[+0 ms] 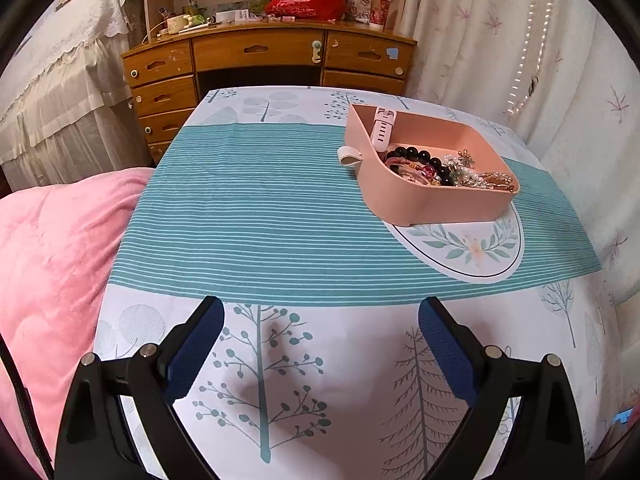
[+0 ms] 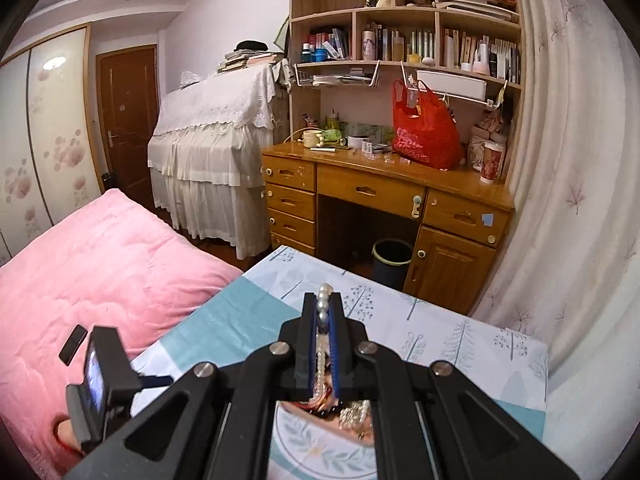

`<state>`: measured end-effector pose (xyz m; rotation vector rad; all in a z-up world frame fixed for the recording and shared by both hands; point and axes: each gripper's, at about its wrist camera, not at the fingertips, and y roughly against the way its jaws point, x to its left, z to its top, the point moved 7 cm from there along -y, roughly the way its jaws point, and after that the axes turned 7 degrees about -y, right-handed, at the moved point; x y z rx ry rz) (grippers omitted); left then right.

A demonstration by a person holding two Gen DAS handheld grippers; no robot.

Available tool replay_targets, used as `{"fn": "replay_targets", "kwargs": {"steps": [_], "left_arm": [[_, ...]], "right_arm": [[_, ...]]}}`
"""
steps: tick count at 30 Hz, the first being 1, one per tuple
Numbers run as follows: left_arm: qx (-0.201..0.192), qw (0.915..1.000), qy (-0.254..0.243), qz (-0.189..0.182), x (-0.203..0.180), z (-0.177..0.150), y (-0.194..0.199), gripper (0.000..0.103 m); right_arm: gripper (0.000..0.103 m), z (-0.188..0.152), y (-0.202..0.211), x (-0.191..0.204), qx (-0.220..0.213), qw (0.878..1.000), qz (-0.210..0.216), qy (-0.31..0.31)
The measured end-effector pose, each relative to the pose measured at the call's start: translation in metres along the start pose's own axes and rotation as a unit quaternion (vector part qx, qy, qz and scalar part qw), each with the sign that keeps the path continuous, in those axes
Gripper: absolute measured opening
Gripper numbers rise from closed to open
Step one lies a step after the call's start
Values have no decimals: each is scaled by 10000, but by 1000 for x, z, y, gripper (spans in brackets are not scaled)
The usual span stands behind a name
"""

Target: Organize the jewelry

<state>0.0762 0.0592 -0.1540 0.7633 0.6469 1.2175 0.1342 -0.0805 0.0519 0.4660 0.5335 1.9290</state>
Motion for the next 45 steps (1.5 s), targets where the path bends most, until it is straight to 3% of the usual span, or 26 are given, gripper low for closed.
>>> {"fn": "replay_targets", "kwargs": {"steps": [5,17,20,21,28,29,33,36,38,41,45], "left_arm": [[29,9999,105,24,5,-3,-1,97],[145,9987,438,-217,9,-6,1,97],[113,9977,566,-361,7,-1,7,97],[109,9974,615,-368,7,1,9,97],[64,9970,725,-247,0,20,35,97],[10,9973,681,-262,-4,24,41,97],[-7,9990,391,-225,-22,38,55,97],[342,9989,306,17,-33,39,52,97],[516,9977,431,-122,-42,38,49,97],[714,9946,622,-412,-53,31,46,97],[757,9951,534,-353,-66,21,49,97]], "right_arm": [[5,-15,-27,-7,332,9994,33,-107],[5,-96,-86,-23,1283,9872,391,-860],[9,-108,-89,-31,1443,9823,357,-1142],[15,-111,-88,-33,1481,9812,325,-1194],[62,-119,-47,-40,1503,9798,-226,-1296],[64,-121,-41,-42,1523,9788,-299,-1335],[65,-136,-11,-47,1578,9750,-542,-1466],[65,-151,12,-59,1418,9715,-1022,-1601],[66,-167,25,-66,1472,9639,-1319,-1786],[66,-189,39,-75,1612,9538,-1424,-2098],[66,-221,55,-78,1979,9344,-1313,-2655]]}}
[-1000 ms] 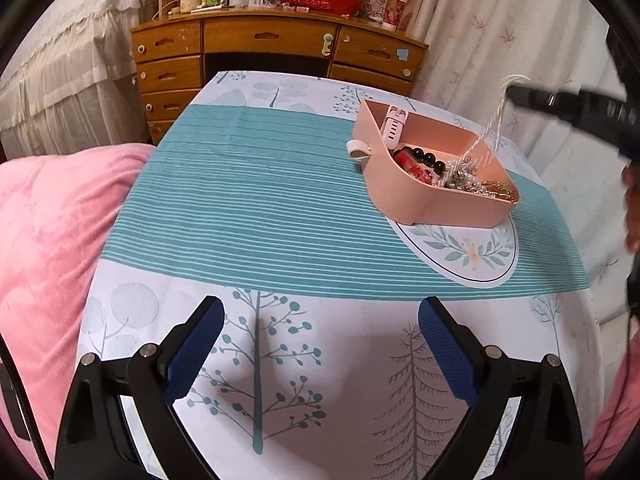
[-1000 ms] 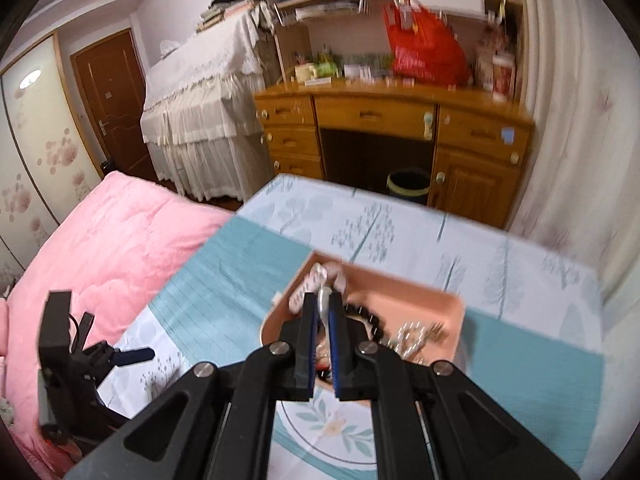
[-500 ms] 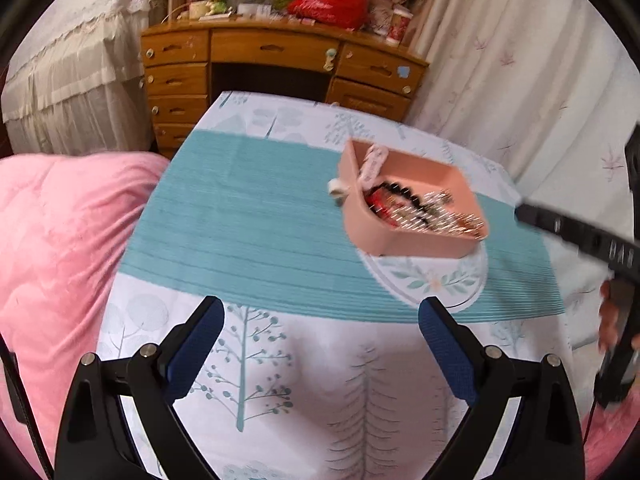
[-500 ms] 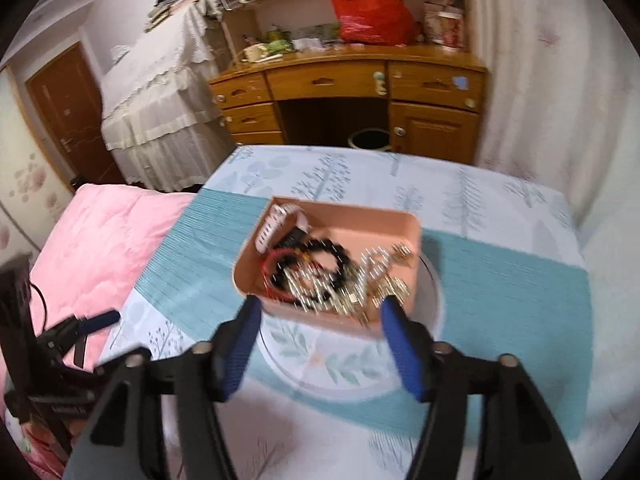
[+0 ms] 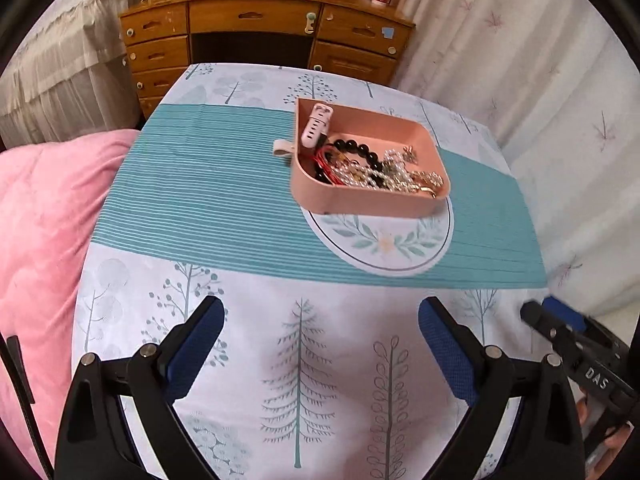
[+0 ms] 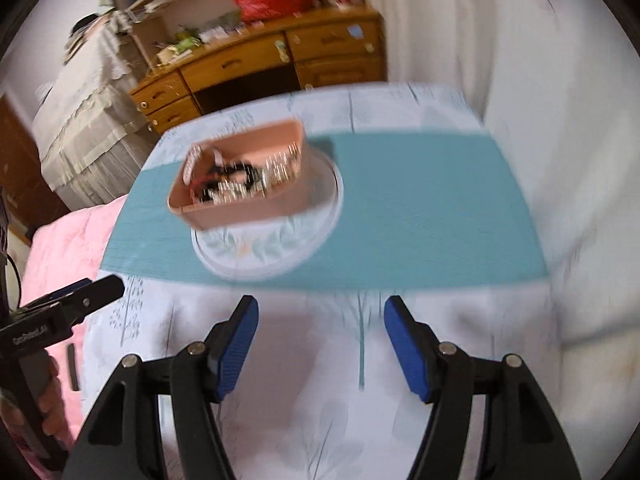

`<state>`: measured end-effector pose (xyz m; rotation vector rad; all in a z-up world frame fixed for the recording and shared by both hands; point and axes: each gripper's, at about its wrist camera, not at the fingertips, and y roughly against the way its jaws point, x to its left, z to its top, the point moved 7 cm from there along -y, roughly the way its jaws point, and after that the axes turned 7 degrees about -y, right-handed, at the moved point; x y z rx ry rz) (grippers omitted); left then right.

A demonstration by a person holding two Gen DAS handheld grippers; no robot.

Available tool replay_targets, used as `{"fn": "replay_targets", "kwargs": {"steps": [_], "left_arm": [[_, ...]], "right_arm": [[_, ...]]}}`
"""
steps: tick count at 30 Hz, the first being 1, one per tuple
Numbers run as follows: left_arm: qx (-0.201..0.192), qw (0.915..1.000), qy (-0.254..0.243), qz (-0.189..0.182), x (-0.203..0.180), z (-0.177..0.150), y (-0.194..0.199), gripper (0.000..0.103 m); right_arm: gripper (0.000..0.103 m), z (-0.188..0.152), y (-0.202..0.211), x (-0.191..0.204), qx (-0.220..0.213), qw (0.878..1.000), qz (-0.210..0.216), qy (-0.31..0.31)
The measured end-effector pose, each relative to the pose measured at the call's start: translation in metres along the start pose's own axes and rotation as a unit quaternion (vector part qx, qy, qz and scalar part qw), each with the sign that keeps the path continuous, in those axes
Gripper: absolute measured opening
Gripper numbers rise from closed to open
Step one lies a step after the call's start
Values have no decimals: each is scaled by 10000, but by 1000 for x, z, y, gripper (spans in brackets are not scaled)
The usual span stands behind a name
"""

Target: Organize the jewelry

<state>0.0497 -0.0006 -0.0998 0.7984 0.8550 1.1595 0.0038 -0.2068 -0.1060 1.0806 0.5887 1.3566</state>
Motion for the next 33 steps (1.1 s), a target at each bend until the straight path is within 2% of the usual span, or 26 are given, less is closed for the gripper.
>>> {"fn": "replay_targets", "kwargs": {"steps": [3,8,12,16,20,25,33], "left_arm": [[-74,9997,-178,165,-10,-8,8,97],[-259,9979,-474,361,-22,-20,28,97],[-483,9948,-599,661,-24,-24,44,97],[-700,9939,-468,706,-19,-27,56,97],[-736,9939,-422,712,-15,-34,61,102],[-621,9941,-397,797,-11,-40,57,102],[-473,9949,-448,768,-11,-45,47,102]], "right_arm": [[66,-17,5,-5,159,9997,9,-164],[66,-35,26,2,-99,9998,71,-179],[79,-43,38,13,-303,9995,25,-50],[80,-51,45,23,-400,9991,152,20],[82,-53,46,30,-453,9988,137,115],[95,-53,45,41,-498,9983,104,287],[96,-56,43,50,-517,9976,108,455]]}}
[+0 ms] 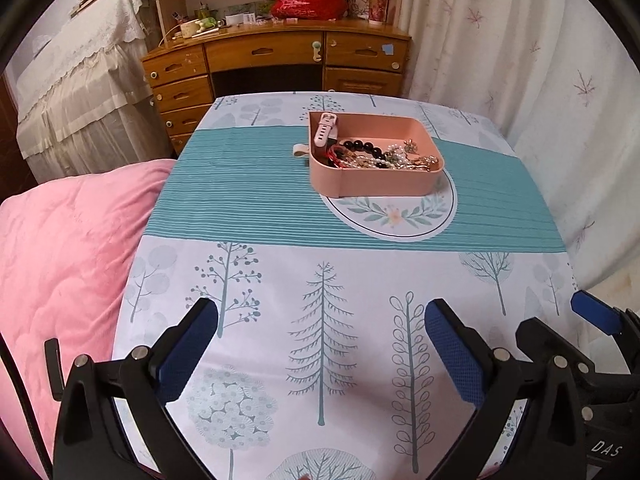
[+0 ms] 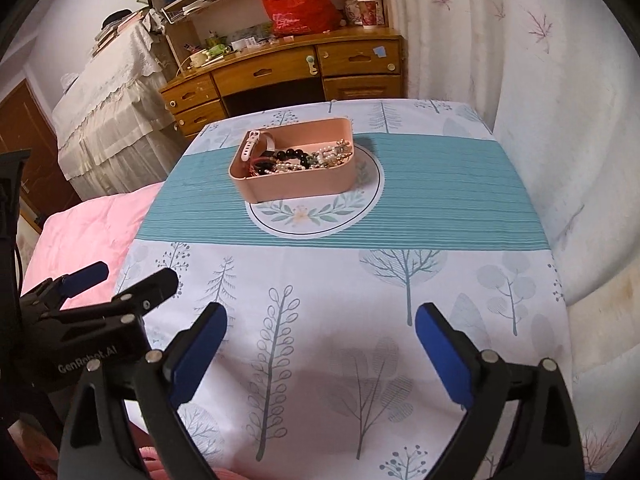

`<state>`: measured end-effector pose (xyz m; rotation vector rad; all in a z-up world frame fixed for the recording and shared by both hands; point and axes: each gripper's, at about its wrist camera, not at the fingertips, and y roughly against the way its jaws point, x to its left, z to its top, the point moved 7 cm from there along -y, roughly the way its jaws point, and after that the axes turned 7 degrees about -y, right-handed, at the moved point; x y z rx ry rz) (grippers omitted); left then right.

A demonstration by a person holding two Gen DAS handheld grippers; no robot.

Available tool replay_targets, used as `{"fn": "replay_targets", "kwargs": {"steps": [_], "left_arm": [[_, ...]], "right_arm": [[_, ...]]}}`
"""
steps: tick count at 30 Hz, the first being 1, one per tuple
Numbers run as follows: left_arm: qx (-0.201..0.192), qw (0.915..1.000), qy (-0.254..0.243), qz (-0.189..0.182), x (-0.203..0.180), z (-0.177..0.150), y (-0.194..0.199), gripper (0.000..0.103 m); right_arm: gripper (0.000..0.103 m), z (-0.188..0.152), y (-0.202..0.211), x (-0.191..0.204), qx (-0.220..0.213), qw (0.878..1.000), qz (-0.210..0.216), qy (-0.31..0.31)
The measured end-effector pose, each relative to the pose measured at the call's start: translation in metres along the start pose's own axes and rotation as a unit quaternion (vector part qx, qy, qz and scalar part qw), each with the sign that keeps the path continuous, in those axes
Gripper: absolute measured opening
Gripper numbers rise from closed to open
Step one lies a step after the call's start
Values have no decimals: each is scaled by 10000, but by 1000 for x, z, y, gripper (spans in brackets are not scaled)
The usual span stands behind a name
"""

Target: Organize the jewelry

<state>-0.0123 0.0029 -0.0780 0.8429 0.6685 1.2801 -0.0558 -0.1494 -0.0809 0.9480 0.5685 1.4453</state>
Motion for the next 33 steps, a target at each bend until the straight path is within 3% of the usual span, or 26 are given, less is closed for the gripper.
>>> {"fn": "replay_targets", "kwargs": {"steps": [33], "left_arm": [[90,9997,-202,131,-9,-1,-15,102]], "right_arm": [[96,0,-15,-12,105,9997,-153,-158]]}}
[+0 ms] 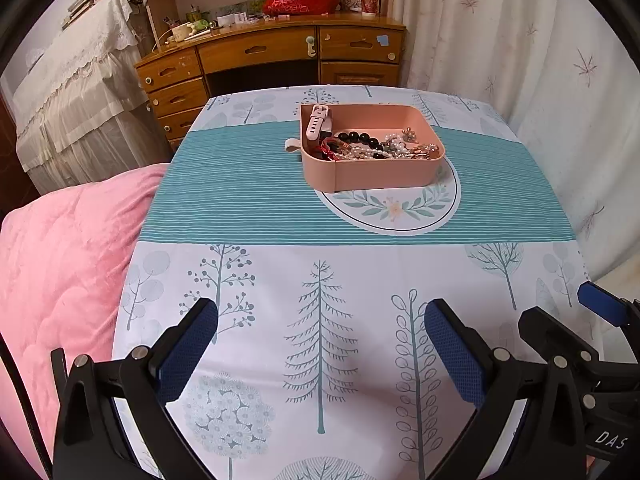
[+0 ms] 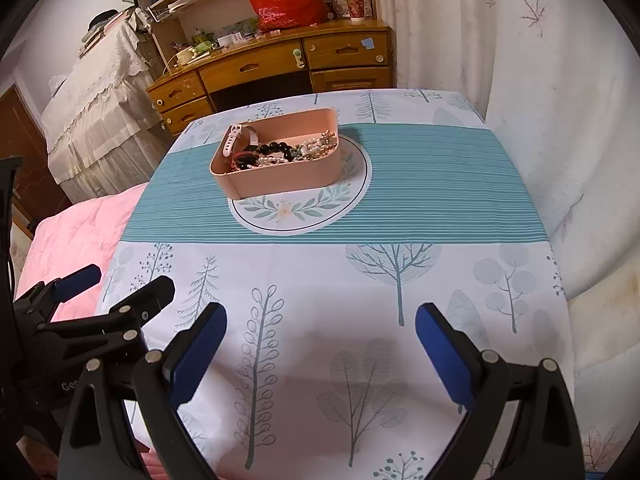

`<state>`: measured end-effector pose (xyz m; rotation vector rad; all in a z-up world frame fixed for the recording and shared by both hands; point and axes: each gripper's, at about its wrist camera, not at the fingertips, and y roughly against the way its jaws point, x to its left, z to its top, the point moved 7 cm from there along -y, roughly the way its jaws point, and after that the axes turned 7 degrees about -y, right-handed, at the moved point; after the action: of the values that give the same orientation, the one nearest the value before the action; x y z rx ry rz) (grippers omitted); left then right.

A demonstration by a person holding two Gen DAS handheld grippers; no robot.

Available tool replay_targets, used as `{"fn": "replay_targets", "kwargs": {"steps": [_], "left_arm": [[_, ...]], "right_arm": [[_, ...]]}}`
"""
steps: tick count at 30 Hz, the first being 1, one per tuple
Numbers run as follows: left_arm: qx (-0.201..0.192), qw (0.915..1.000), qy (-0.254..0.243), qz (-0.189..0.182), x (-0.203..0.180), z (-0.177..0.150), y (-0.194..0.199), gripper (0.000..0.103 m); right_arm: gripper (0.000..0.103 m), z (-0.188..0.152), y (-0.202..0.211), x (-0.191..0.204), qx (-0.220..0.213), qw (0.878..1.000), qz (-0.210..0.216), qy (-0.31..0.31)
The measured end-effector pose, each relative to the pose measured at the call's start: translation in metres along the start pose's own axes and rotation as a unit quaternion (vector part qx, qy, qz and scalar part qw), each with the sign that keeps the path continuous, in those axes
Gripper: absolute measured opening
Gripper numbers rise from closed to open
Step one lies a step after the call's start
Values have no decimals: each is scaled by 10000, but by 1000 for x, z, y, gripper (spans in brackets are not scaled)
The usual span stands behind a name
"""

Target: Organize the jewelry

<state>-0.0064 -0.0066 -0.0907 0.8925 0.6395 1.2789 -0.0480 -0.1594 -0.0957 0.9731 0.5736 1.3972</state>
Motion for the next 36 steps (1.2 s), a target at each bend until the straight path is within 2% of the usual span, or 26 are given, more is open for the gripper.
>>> {"fn": "replay_targets", "kwargs": {"steps": [8,11,20,28,36], "left_arm": [[9,10000,-39,63,-3,4,3,102],[-32,9998,-81,197,-2,10,8,102],[-345,9985,-122,410,-3,40,30,102],[-479,9979,-158,394,-7,53,44,102],[-315,9991,-113,245,-12,51,39,102]], "right_arm": [[96,5,3,-1,-18,10000,-59,60],[96,9,6,-1,-86,9998,-141,84],[96,33,23,0,-305,9994,-174,55],[96,49,40,-2,-538,9982,-242,61],[96,50,43,-6,-551,9979,-348,29]]}}
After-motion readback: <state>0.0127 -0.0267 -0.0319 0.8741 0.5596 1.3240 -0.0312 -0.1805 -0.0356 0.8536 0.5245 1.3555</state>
